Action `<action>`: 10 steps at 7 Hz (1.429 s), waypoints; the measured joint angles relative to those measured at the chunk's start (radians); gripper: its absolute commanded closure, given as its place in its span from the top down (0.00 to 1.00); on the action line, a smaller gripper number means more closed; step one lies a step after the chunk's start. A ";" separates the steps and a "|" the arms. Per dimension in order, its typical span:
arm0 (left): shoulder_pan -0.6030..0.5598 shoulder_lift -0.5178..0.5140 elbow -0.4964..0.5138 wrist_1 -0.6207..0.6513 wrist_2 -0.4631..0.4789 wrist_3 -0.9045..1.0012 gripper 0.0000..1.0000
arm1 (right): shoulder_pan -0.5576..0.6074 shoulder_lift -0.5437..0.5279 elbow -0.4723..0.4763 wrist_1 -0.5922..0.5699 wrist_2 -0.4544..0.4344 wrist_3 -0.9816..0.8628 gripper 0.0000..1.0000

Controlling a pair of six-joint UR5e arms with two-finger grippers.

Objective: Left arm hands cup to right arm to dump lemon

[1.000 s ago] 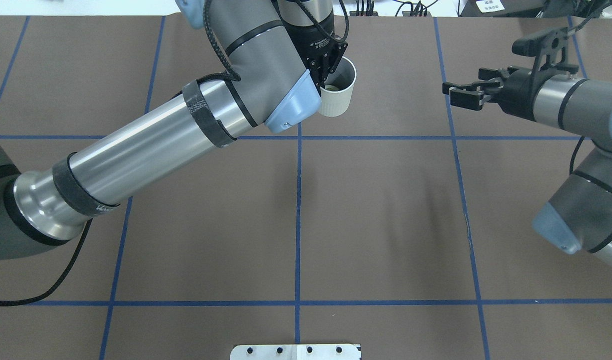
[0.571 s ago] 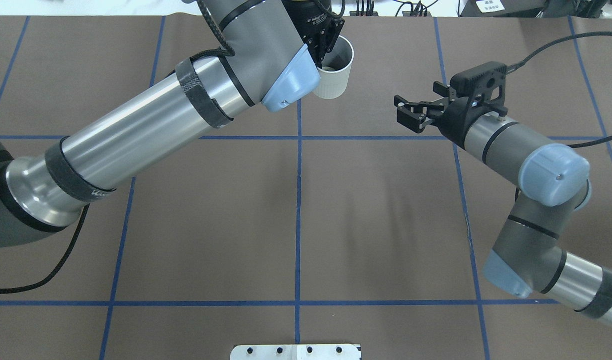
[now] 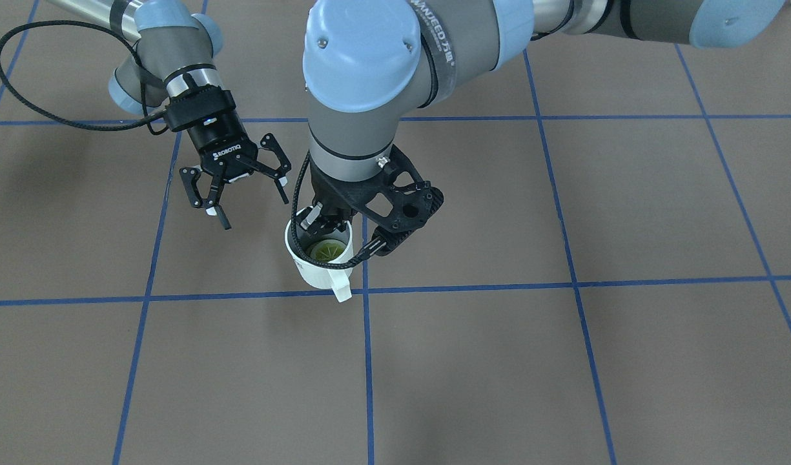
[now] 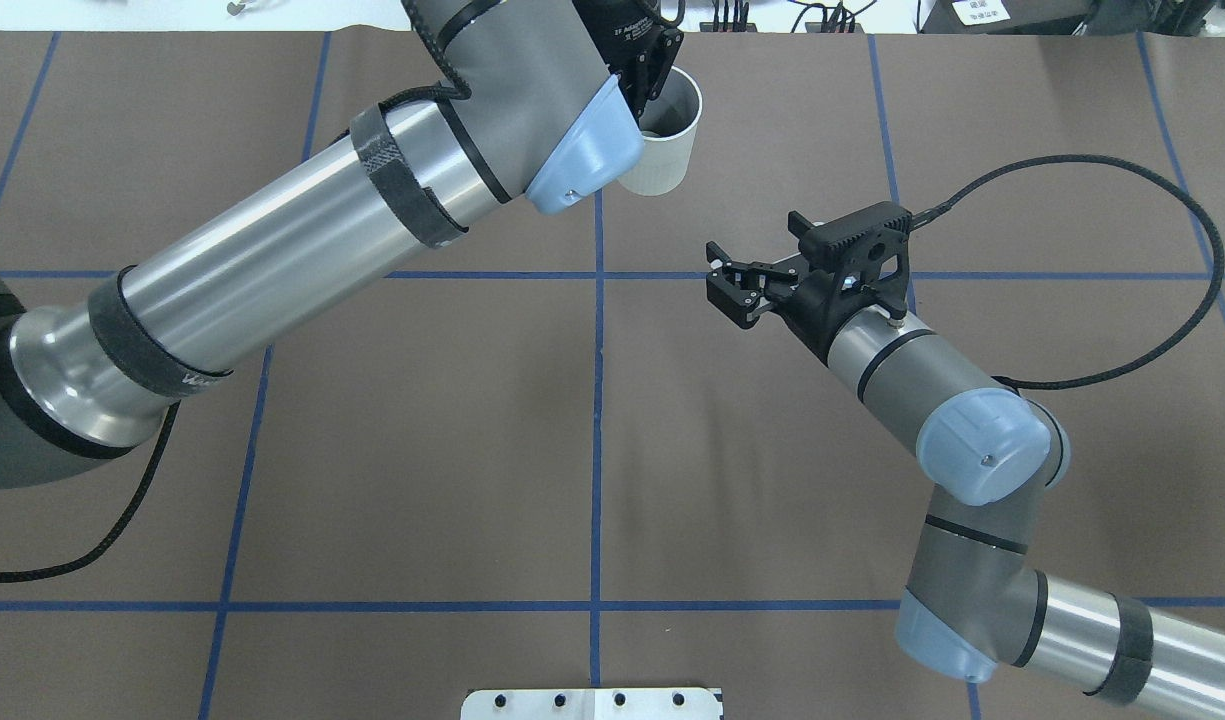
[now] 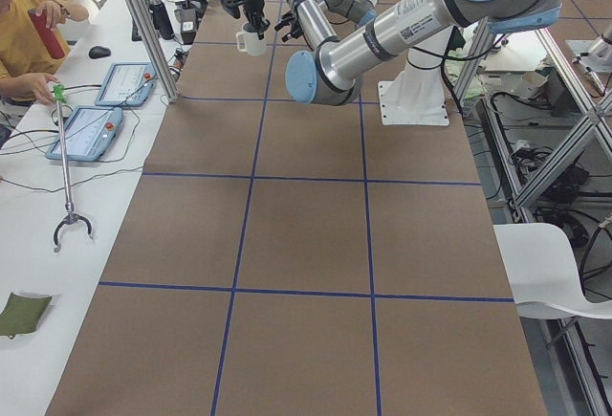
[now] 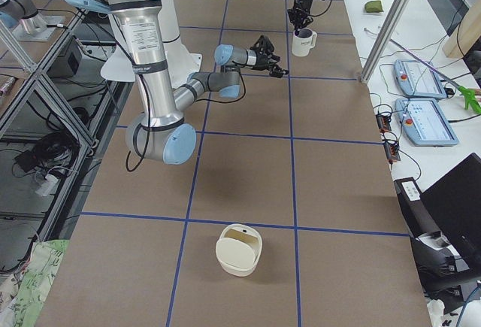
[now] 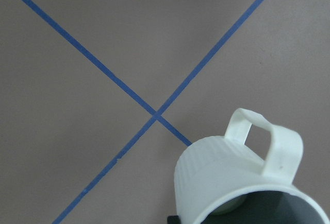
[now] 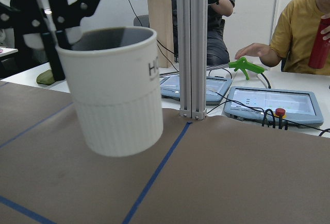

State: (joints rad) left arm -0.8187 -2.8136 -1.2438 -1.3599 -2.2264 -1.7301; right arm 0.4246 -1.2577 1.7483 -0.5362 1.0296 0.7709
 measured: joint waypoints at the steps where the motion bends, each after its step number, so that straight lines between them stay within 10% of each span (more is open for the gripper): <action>1: 0.002 -0.005 0.000 0.003 -0.005 -0.003 0.00 | -0.028 0.016 -0.008 0.000 -0.036 -0.001 0.98; 10: 0.069 0.003 -0.015 0.020 -0.057 -0.005 0.00 | -0.081 0.081 -0.059 -0.001 -0.168 -0.005 0.98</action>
State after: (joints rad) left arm -0.7493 -2.8108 -1.2587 -1.3399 -2.2830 -1.7349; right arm 0.3437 -1.1765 1.6895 -0.5369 0.8612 0.7659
